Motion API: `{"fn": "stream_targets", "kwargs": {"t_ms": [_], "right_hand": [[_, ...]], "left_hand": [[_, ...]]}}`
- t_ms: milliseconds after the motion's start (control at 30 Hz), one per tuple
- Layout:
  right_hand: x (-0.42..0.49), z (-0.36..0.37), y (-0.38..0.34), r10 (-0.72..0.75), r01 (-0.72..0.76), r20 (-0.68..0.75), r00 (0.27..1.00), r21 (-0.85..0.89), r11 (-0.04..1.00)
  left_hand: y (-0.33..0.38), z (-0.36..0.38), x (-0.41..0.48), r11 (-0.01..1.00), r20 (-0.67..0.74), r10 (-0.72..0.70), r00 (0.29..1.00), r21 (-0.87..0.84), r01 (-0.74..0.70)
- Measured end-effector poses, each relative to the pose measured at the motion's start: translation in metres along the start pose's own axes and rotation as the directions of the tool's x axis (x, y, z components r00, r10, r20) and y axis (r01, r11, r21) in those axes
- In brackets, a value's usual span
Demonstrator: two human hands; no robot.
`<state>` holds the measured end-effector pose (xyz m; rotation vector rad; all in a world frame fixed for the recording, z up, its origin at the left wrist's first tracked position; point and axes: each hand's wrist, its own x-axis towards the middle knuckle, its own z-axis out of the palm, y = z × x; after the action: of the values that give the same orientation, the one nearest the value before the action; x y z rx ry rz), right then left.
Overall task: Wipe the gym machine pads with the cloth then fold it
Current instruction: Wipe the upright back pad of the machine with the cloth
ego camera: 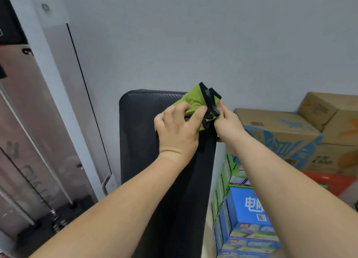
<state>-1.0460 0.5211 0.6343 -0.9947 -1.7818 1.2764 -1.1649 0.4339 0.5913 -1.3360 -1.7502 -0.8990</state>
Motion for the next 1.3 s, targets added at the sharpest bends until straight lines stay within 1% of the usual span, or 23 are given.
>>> {"fn": "stream_targets", "kwargs": {"t_ms": [133, 233, 267, 333, 367, 400, 433, 467, 533, 567, 600, 667, 733, 767, 867, 967, 1033, 1100, 1133, 1167, 1233, 1267, 1300], "right_hand": [[-0.016, 0.001, -0.014, 0.161, -0.16, -0.006, 0.987, 0.079, 0.984], [-0.029, 0.007, -0.017, 0.241, -0.221, -0.116, 0.964, 0.166, 0.961], [-0.04, 0.01, -0.016, 0.229, -0.2, -0.19, 0.955, 0.162, 0.966], [-0.066, 0.02, -0.01, 0.229, -0.225, -0.311, 0.922, 0.05, 0.973], [-0.079, 0.025, -0.007, 0.239, -0.251, -0.348, 0.906, 0.011, 0.968], [-0.093, 0.029, -0.004, 0.254, -0.275, -0.351, 0.901, -0.01, 0.961], [-0.106, 0.03, -0.003, 0.296, -0.31, -0.323, 0.899, 0.007, 0.951], [-0.116, 0.029, -0.002, 0.341, -0.345, -0.292, 0.893, 0.042, 0.938], [-0.127, 0.025, -0.006, 0.403, -0.388, -0.257, 0.878, 0.11, 0.915], [-0.129, 0.022, -0.008, 0.417, -0.393, -0.255, 0.872, 0.141, 0.909], [-0.13, 0.018, -0.008, 0.425, -0.392, -0.258, 0.868, 0.171, 0.904], [-0.133, 0.013, -0.008, 0.438, -0.39, -0.274, 0.856, 0.214, 0.896], [-0.136, 0.009, -0.002, 0.44, -0.389, -0.313, 0.842, 0.214, 0.896], [-0.139, 0.008, 0.002, 0.435, -0.39, -0.344, 0.832, 0.196, 0.9], [-0.147, 0.007, 0.012, 0.372, -0.362, -0.381, 0.847, 0.099, 0.927], [-0.156, 0.009, 0.012, 0.294, -0.331, -0.36, 0.885, -0.044, 0.943], [-0.156, 0.011, 0.011, 0.245, -0.304, -0.336, 0.91, -0.137, 0.943], [-0.154, 0.018, 0.006, 0.177, -0.256, -0.291, 0.94, -0.257, 0.932], [-0.153, 0.022, 0.003, 0.132, -0.221, -0.273, 0.953, -0.326, 0.919], [-0.15, 0.026, -0.001, 0.076, -0.179, -0.257, 0.963, -0.403, 0.897], [-0.14, 0.041, -0.013, -0.09, -0.057, -0.22, 0.971, -0.585, 0.809], [-0.134, 0.049, -0.021, -0.183, 0.006, -0.19, 0.965, -0.676, 0.737], [-0.126, 0.06, -0.031, -0.271, 0.069, -0.147, 0.951, -0.756, 0.651]], "left_hand": [[-0.012, 0.001, -0.063, 0.978, 0.107, 0.201, 0.974, -0.077, -0.194], [-0.031, -0.001, -0.106, 0.923, 0.29, 0.386, 0.876, -0.138, -0.36], [-0.036, -0.007, -0.113, 0.897, 0.38, 0.441, 0.813, -0.157, -0.413], [-0.042, -0.02, -0.119, 0.813, 0.538, 0.555, 0.635, -0.191, -0.55], [-0.047, -0.028, -0.118, 0.756, 0.583, 0.611, 0.535, -0.23, -0.612], [-0.051, -0.036, -0.113, 0.712, 0.588, 0.65, 0.482, -0.246, -0.658], [-0.053, -0.042, -0.103, 0.695, 0.545, 0.671, 0.502, -0.229, -0.681], [-0.052, -0.045, -0.087, 0.716, 0.482, 0.662, 0.574, -0.18, -0.674], [-0.045, -0.046, -0.033, 0.848, 0.325, 0.522, 0.789, -0.094, -0.522], [-0.039, -0.046, -0.002, 0.901, 0.264, 0.431, 0.863, -0.075, -0.427], [-0.031, -0.047, 0.027, 0.93, 0.241, 0.367, 0.898, -0.062, -0.363], [-0.012, -0.044, 0.057, 0.958, 0.265, 0.286, 0.921, -0.05, -0.283], [0.004, -0.038, 0.051, 0.954, 0.332, 0.291, 0.897, -0.033, -0.297], [0.01, -0.034, 0.036, 0.936, 0.375, 0.337, 0.864, -0.037, -0.349], [0.022, -0.024, -0.035, 0.822, 0.498, 0.533, 0.684, -0.114, -0.558], [0.021, -0.023, -0.103, 0.764, 0.623, 0.581, 0.524, -0.197, -0.614], [0.009, -0.028, -0.131, 0.725, 0.651, 0.618, 0.439, -0.258, -0.638], [-0.013, -0.038, -0.142, 0.7, 0.649, 0.646, 0.402, -0.294, -0.65], [-0.027, -0.044, -0.139, 0.697, 0.619, 0.661, 0.423, -0.298, -0.652], [-0.041, -0.049, -0.129, 0.708, 0.57, 0.667, 0.48, -0.284, -0.647], [-0.073, -0.061, -0.089, 0.795, 0.418, 0.599, 0.683, -0.204, -0.572], [-0.089, -0.066, -0.064, 0.854, 0.315, 0.521, 0.794, -0.178, -0.489], [-0.106, -0.071, -0.037, 0.904, 0.227, 0.424, 0.877, -0.156, -0.397]]}}
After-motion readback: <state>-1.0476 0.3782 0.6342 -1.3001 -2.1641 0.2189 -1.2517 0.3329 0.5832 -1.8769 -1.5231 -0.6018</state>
